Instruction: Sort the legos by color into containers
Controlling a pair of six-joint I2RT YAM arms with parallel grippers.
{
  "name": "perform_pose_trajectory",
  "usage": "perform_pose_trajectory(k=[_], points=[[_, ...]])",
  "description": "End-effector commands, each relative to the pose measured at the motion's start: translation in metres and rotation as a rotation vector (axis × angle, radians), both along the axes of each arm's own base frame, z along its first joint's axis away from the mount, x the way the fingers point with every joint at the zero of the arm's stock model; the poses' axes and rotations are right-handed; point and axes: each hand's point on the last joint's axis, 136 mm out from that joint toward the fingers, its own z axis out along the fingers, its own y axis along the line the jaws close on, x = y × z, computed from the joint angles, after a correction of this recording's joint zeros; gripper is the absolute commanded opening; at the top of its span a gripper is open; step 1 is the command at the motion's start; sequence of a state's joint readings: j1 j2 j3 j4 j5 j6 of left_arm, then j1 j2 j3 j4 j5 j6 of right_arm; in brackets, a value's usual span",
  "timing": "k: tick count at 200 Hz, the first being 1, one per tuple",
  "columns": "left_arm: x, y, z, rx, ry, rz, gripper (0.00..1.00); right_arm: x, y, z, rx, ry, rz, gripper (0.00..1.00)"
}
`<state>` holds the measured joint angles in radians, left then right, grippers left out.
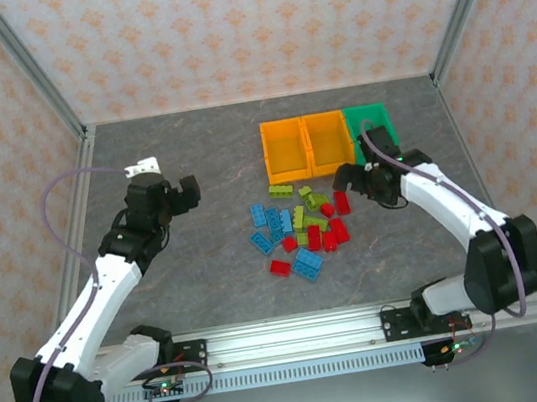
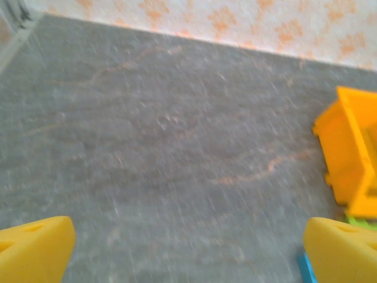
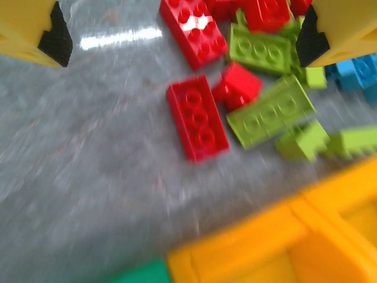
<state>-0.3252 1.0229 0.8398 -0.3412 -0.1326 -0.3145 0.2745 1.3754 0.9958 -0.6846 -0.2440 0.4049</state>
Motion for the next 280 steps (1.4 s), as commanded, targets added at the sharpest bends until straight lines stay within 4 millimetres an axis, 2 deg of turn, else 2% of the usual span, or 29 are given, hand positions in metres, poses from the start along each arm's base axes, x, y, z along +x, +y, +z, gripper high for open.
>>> perform_pose_trajectory(k=[1, 17, 36, 61, 77, 107, 146, 160, 178, 195, 213, 236, 246, 258, 272, 280], points=[[-0.039, -0.022, -0.014, 0.012, 0.126, -0.061, 1.00, -0.011, 0.007, -0.009, 0.012, 0.121, 0.001, 1.00], [-0.051, -0.054, -0.012, -0.032, 0.140, -0.173, 1.00, 0.001, 0.006, -0.020, -0.037, 0.139, 0.006, 0.98], [-0.066, -0.085, -0.010, -0.024, 0.147, -0.308, 1.00, 0.016, 0.001, -0.036, -0.102, 0.137, 0.026, 0.86], [-0.079, -0.112, -0.008, 0.034, 0.124, -0.468, 1.00, 0.033, 0.013, -0.048, -0.076, 0.105, 0.090, 0.84], [-0.084, -0.124, -0.013, 0.048, 0.128, -0.554, 1.00, 0.039, 0.016, -0.059, -0.074, 0.127, 0.097, 0.77], [-0.095, -0.133, -0.012, 0.072, 0.141, -0.665, 1.00, 0.047, 0.026, -0.071, -0.030, 0.147, 0.074, 0.68], [-0.105, -0.124, -0.019, 0.093, 0.140, -0.677, 1.00, 0.043, 0.017, -0.093, -0.071, 0.184, 0.022, 0.52], [-0.107, -0.121, -0.023, 0.098, 0.143, -0.677, 1.00, 0.040, 0.013, -0.094, -0.087, 0.188, 0.008, 0.44], [-0.108, -0.119, -0.022, 0.096, 0.140, -0.668, 1.00, 0.040, 0.008, -0.080, -0.100, 0.149, -0.022, 0.37], [-0.107, -0.117, -0.020, 0.088, 0.125, -0.656, 1.00, 0.042, 0.004, -0.050, -0.096, 0.065, -0.044, 0.36], [-0.106, -0.113, -0.019, 0.093, 0.111, -0.634, 1.00, 0.045, -0.004, -0.005, -0.114, -0.072, -0.071, 0.34], [-0.101, -0.107, -0.018, 0.105, 0.086, -0.592, 1.00, 0.053, -0.030, 0.056, -0.194, -0.282, -0.146, 0.31], [-0.098, -0.103, -0.018, 0.106, 0.074, -0.564, 1.00, 0.062, -0.041, 0.076, -0.245, -0.355, -0.163, 0.31], [-0.094, -0.102, -0.017, 0.096, 0.058, -0.531, 1.00, 0.079, -0.051, 0.091, -0.297, -0.390, -0.154, 0.32], [-0.089, -0.102, -0.018, 0.086, 0.047, -0.505, 1.00, 0.106, -0.068, 0.097, -0.350, -0.364, -0.155, 0.32], [-0.087, -0.101, -0.017, 0.082, 0.046, -0.486, 1.00, 0.123, -0.078, 0.092, -0.376, -0.338, -0.157, 0.32]])
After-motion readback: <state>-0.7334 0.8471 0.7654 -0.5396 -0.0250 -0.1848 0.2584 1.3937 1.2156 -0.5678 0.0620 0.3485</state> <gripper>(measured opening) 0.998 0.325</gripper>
